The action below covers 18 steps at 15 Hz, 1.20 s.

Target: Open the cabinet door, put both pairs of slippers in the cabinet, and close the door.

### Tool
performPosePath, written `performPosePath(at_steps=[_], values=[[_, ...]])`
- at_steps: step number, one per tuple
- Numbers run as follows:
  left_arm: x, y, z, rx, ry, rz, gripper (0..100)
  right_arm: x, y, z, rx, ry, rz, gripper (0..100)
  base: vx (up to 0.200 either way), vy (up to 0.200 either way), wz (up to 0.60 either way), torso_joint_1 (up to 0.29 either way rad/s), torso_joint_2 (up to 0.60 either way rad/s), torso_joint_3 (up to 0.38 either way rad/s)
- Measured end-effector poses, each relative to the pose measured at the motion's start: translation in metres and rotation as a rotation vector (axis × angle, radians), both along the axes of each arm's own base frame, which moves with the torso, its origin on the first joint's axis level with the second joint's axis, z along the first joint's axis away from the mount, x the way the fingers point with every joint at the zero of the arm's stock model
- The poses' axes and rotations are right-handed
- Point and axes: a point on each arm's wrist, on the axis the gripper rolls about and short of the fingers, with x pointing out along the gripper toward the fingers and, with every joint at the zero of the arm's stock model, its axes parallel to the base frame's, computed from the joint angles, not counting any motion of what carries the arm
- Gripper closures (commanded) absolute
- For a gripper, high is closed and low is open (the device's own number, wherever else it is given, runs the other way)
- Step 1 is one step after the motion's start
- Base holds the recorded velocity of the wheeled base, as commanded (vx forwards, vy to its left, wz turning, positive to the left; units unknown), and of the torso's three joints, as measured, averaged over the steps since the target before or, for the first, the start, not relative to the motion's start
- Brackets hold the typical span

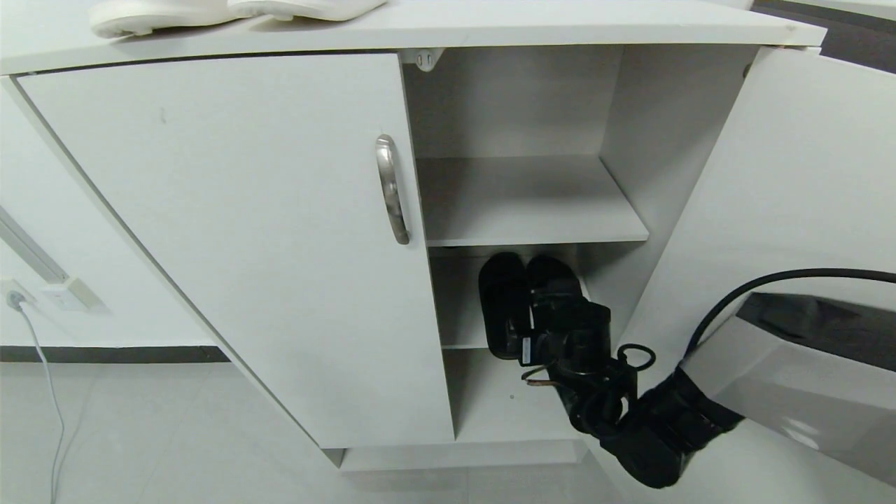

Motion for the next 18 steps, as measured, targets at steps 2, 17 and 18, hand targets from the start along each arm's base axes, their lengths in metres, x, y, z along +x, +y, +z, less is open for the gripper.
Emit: performPosePath(at_steps=[2, 17, 18], values=[[0.0, 0.0, 0.0, 0.002, 0.0, 0.0, 100, -0.033, -0.003, 0.01, -0.001, 0.003, 0.054, 0, 0.0, 0.0, 0.0, 0.0, 0.0, 0.0], [0.0, 0.0, 0.0, 0.0, 0.0, 0.0, 100, -0.066, -0.009, 0.034, 0.025, -0.021, 0.112, 0, -0.08, 0.0, 0.0, 0.0, 0.0, 0.0], [0.0, 0.0, 0.0, 0.0, 0.0, 0.0, 100, -0.067, -0.01, 0.034, 0.024, -0.021, 0.112, 0, 0.0, 0.0, 0.0, 0.0, 0.0, 0.0]])
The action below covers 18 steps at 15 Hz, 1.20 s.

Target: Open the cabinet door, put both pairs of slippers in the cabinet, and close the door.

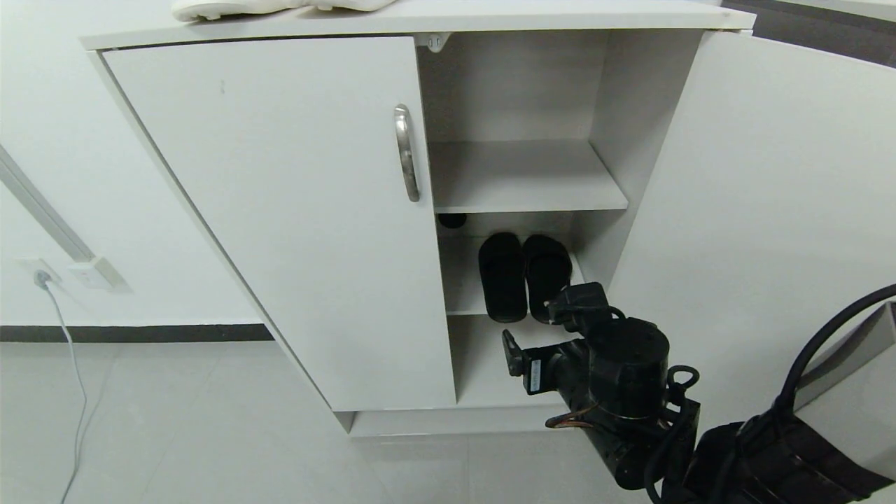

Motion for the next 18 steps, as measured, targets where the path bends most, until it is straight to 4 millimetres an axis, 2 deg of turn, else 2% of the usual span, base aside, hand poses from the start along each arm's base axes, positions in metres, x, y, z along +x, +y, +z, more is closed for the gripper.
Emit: performPosePath(at_steps=[7, 14, 18], values=[[0.0, 0.0, 0.0, 0.001, 0.0, 0.0, 100, -0.0014, -0.0021, -0.001, -0.006, 0.005, -0.005, 0, 0.0, 0.0, 0.0, 0.0, 0.0, 0.01], [0.0, 0.0, 0.0, 0.001, 0.0, -0.001, 100, -0.002, -0.0026, 0.0003, -0.005, 0.002, -0.006, 0, 0.0, 0.0, 0.0, 0.004, 0.0, 0.171], [0.0, 0.0, 0.0, 0.002, 0.0, -0.001, 100, -0.0019, -0.0027, -0.0006, -0.008, 0.004, -0.008, 0, 0.0, 0.0, 0.0, 0.003, 0.0, 0.024]])
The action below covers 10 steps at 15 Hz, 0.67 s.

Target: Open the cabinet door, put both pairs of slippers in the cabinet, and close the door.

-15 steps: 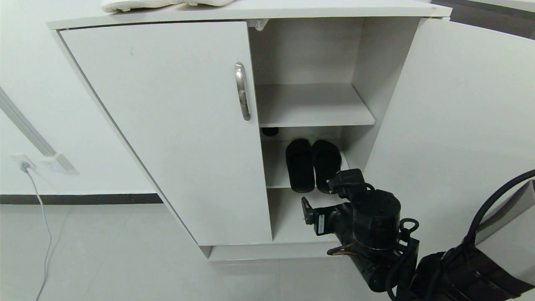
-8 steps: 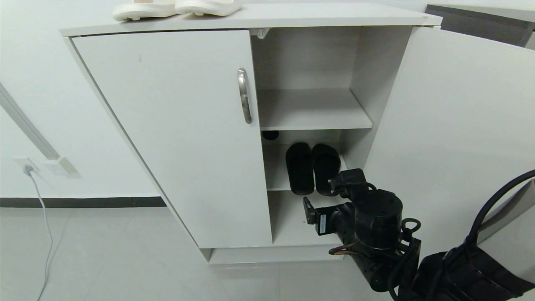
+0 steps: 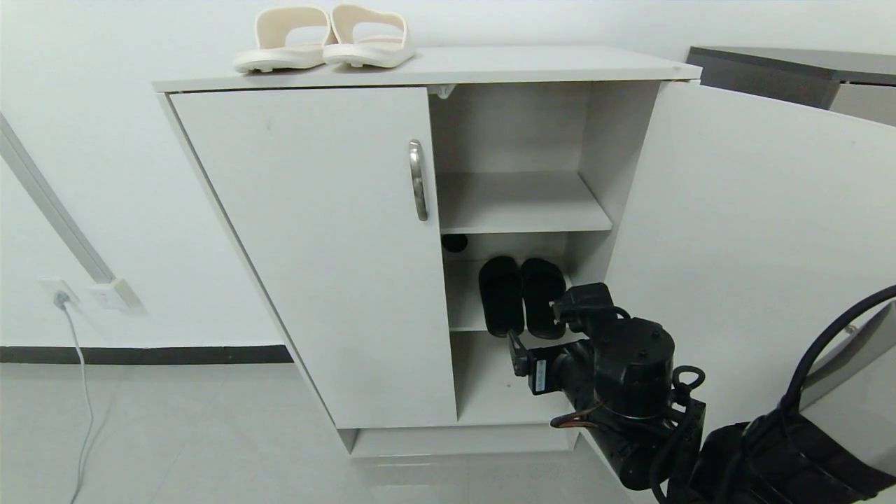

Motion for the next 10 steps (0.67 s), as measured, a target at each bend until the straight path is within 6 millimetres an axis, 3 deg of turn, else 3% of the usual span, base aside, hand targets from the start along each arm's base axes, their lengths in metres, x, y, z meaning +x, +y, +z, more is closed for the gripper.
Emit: performPosePath(at_steps=[4, 10], values=[[0.0, 0.0, 0.0, -0.001, 0.0, 0.001, 100, 0.0002, 0.0002, -0.0013, -0.004, 0.002, 0.0, 0, 0.0, 0.0, 0.0, 0.0, 0.0, 0.0], [0.0, 0.0, -0.0001, -0.002, 0.001, 0.0, 100, 0.0007, 0.0001, -0.0044, -0.011, 0.009, -0.002, 0, 0.0, 0.2, 0.0, 0.006, 0.0, 0.005]])
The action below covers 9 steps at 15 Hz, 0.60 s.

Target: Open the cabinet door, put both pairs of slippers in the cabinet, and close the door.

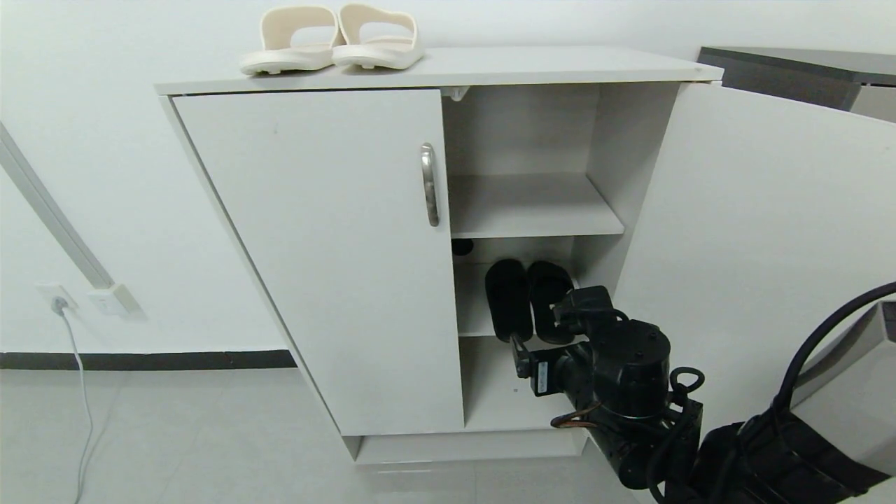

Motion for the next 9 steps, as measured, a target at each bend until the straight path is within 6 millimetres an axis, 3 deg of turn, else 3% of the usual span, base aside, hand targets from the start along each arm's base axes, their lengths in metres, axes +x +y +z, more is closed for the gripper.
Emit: performPosePath(at_steps=[9], values=[[0.0, 0.0, 0.0001, -0.001, -0.001, 0.0, 100, -0.0006, -0.0005, -0.0021, -0.006, 0.005, 0.001, 0, 0.0, 0.2, 0.0, 0.002, 0.0, 0.002]])
